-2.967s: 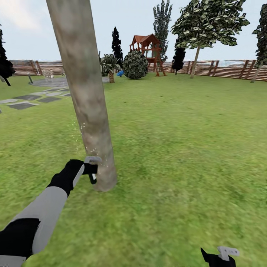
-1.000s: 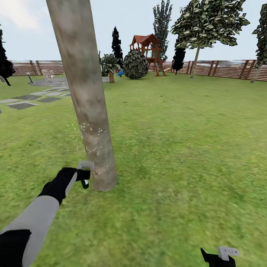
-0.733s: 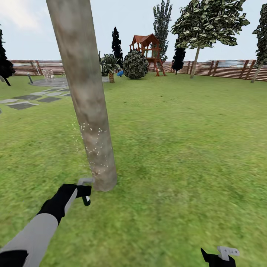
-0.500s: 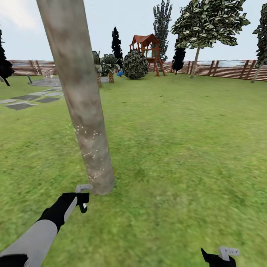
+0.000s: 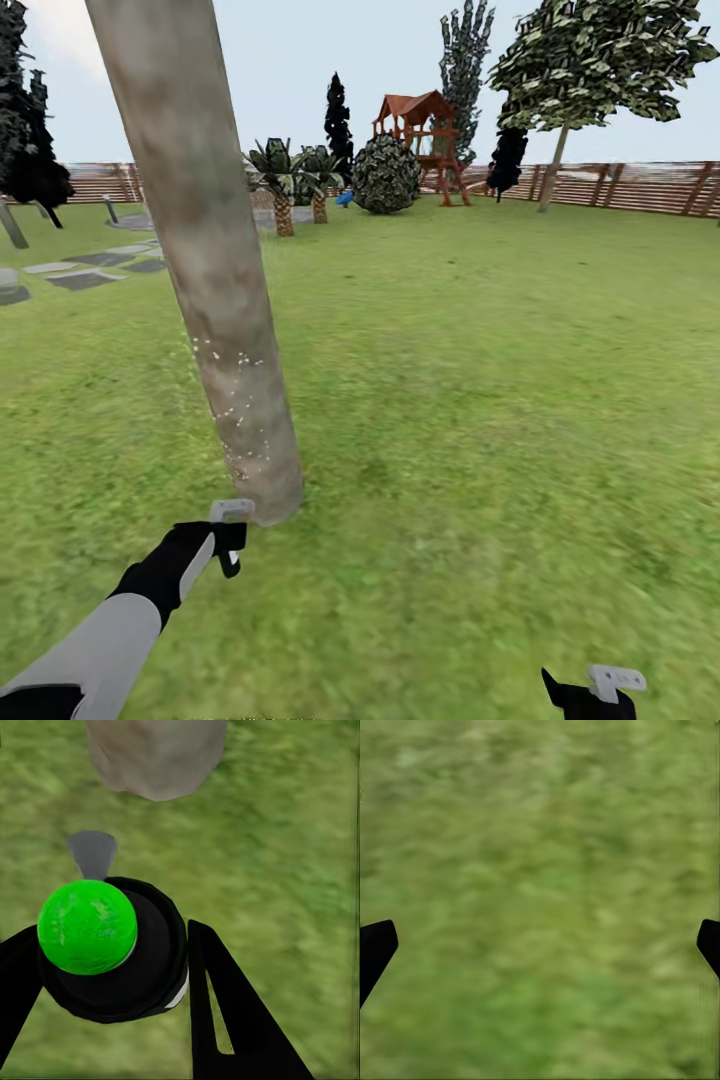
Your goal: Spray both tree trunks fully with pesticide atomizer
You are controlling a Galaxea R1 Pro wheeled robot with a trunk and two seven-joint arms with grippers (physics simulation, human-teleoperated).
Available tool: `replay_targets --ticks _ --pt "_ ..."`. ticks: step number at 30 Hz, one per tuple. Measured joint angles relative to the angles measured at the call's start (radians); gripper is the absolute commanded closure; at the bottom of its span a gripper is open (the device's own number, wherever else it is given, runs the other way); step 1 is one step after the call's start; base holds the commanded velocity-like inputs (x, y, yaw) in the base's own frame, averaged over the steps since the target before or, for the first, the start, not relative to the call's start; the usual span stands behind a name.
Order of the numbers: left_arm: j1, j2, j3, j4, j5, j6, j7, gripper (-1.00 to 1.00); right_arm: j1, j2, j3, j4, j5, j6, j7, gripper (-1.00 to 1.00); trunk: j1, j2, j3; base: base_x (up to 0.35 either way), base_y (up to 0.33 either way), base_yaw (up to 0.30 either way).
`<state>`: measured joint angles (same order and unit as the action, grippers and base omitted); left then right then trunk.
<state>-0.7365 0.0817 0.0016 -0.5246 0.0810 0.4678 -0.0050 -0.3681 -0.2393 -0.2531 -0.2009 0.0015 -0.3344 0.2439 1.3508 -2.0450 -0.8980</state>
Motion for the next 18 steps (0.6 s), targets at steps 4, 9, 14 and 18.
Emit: replay_targets --ticks 4,9,14,18 --pt "0.000 -0.003 0.000 0.000 -0.001 0.000 0.001 1.00 0.000 0.000 0.000 0.000 0.000 0.000 0.000 -1.00 0.000 0.000 0.000 0.106 -0.304 0.039" --pt "0.000 -0.004 0.000 0.000 -0.001 -0.001 0.000 1.00 0.000 0.000 0.000 0.000 0.000 0.000 0.000 -1.00 0.000 0.000 0.000 0.118 -0.306 0.002" --pt "0.000 -0.019 0.000 0.000 -0.001 -0.001 0.003 1.00 0.000 0.000 0.000 0.000 0.000 0.000 0.000 -1.00 0.000 0.000 0.000 0.059 -0.312 0.013" --pt "0.000 -0.020 0.001 0.000 0.000 -0.001 0.003 1.00 0.000 0.000 0.000 0.001 0.000 0.000 0.000 -1.00 0.000 0.000 0.000 0.002 -0.316 0.208"
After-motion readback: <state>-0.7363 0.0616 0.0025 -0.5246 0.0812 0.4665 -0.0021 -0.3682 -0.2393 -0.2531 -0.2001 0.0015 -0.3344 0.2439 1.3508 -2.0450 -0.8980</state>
